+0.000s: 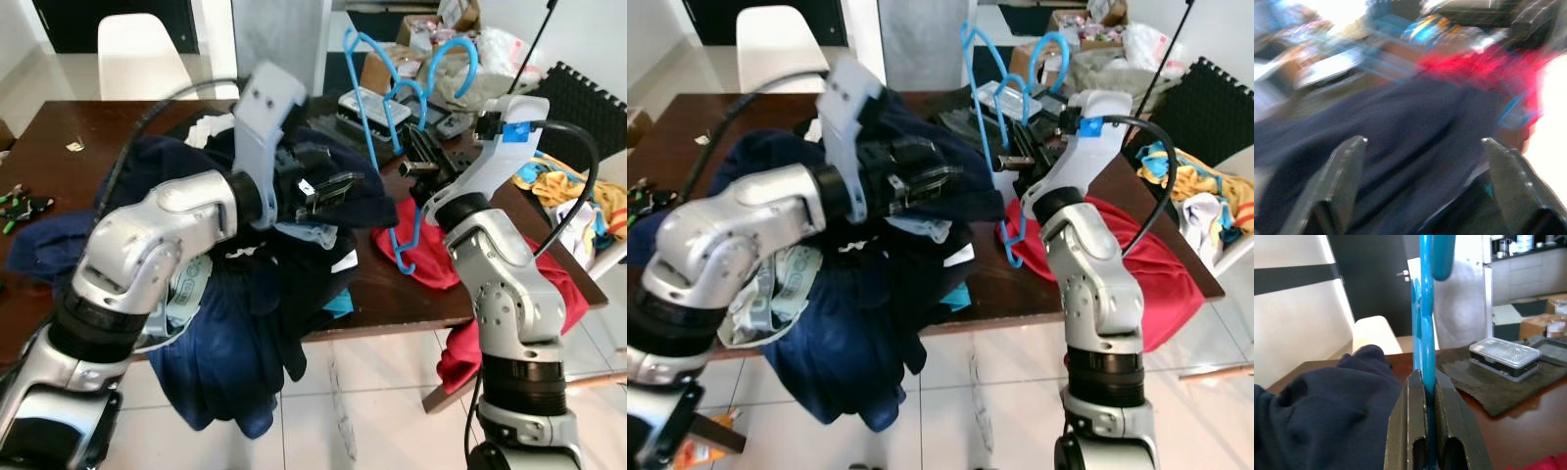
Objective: Hang hanger
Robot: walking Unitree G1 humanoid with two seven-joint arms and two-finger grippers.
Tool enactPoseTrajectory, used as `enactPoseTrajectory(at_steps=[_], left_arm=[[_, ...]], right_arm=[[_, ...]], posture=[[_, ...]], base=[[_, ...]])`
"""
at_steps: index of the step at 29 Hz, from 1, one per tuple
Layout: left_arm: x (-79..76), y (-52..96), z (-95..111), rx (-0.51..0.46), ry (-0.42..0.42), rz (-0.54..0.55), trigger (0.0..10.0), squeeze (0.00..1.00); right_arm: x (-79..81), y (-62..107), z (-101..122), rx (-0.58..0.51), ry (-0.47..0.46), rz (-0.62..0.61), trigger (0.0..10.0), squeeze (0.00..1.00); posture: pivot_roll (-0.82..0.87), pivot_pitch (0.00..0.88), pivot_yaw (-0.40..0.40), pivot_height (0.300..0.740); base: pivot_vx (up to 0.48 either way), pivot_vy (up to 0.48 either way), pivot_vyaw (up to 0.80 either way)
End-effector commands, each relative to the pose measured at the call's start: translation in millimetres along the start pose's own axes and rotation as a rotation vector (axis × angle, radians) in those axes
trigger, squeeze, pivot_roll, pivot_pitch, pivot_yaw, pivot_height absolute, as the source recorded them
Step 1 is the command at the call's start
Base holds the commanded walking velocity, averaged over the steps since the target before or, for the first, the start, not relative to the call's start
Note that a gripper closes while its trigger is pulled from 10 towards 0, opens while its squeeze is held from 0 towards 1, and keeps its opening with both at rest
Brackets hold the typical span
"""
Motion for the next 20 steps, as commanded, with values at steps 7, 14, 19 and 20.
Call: enactPoseTrajectory(at_steps=[7,14,19,20], left_arm=[[2.1,29.5,-16,0.303,-0.207,0.031,10.0,1.0],[-6.4,42.5,-50,0.496,-0.219,0.107,10.0,0.0],[-7.7,38.9,-56,0.49,-0.222,0.134,10.0,0.0],[-11.0,30.6,-61,0.468,-0.214,0.15,10.0,0.0]], right_arm=[[-1.2,2.7,-2,0.008,-0.009,0.009,10.0,0.0],[2.3,-4.8,-6,0.018,-0.027,0.035,10.0,0.0],[3.5,-6.2,-6,0.017,-0.03,0.04,10.0,0.0],[4.4,-6.9,-7,0.016,-0.032,0.043,10.0,0.0]], posture=[[0.16,0.182,-0.022,0.74],[0.18,0.183,-0.043,0.74],[0.18,0.185,-0.042,0.74],[0.18,0.183,-0.035,0.74]], base=[[0.0,0.0,0.0],[0.0,0.0,0.0],[0.0,0.0,0.0],[0.0,0.0,0.0]])
Point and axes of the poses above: a point about 5 cm out from each wrist's last joint towards the gripper, its own y axis pointing back from the gripper into the wrist, its own z axis along the axis of the wrist's last joint, x = y × z, the point moved 1 cm from there along -y, pointing out of the wrist towards the gripper, and after that the axes turned 15 degrees about -y, right-handed, at the moved point
